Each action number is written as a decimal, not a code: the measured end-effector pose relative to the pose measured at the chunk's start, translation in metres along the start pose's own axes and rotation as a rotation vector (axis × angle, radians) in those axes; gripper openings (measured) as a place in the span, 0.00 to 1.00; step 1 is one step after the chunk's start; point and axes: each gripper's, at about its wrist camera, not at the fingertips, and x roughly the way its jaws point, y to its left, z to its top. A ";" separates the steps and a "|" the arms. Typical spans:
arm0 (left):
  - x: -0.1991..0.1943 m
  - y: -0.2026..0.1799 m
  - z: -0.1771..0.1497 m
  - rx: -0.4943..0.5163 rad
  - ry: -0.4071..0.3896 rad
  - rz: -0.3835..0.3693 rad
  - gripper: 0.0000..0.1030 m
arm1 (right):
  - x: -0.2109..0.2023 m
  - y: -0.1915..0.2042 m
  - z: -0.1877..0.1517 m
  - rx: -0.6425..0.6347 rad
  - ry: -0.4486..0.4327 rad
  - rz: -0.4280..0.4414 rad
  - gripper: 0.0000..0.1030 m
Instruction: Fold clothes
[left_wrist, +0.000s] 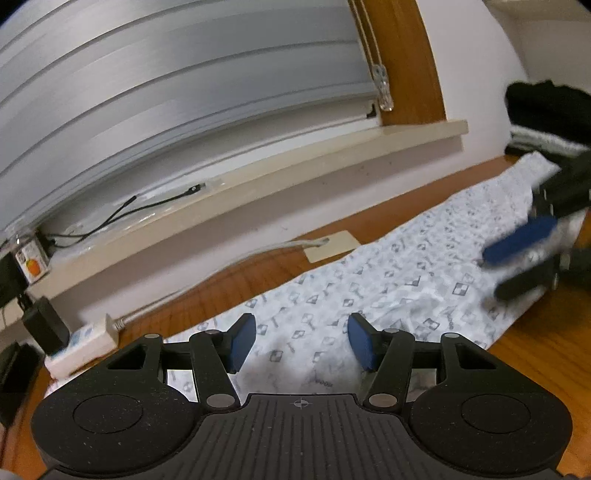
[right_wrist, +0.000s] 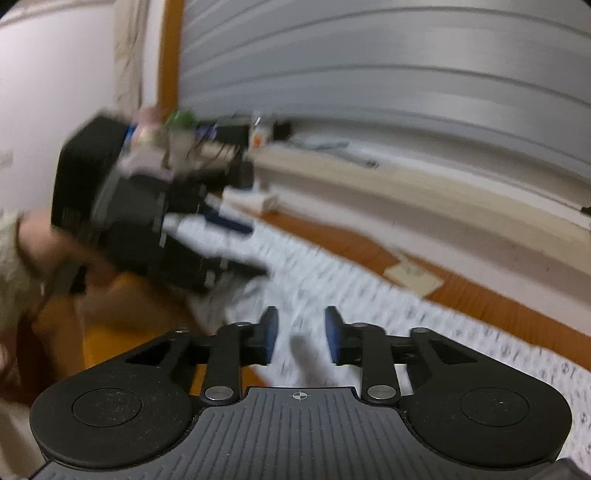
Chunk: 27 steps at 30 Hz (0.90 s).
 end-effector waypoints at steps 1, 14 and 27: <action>-0.003 0.000 -0.001 -0.010 -0.004 -0.002 0.58 | 0.001 0.004 -0.004 -0.017 0.013 -0.004 0.29; -0.051 -0.020 -0.004 -0.079 -0.082 -0.028 0.60 | 0.043 0.022 0.007 -0.173 0.049 0.011 0.08; -0.007 -0.034 -0.005 -0.050 0.013 -0.085 0.32 | 0.025 -0.017 0.034 -0.036 -0.085 -0.045 0.03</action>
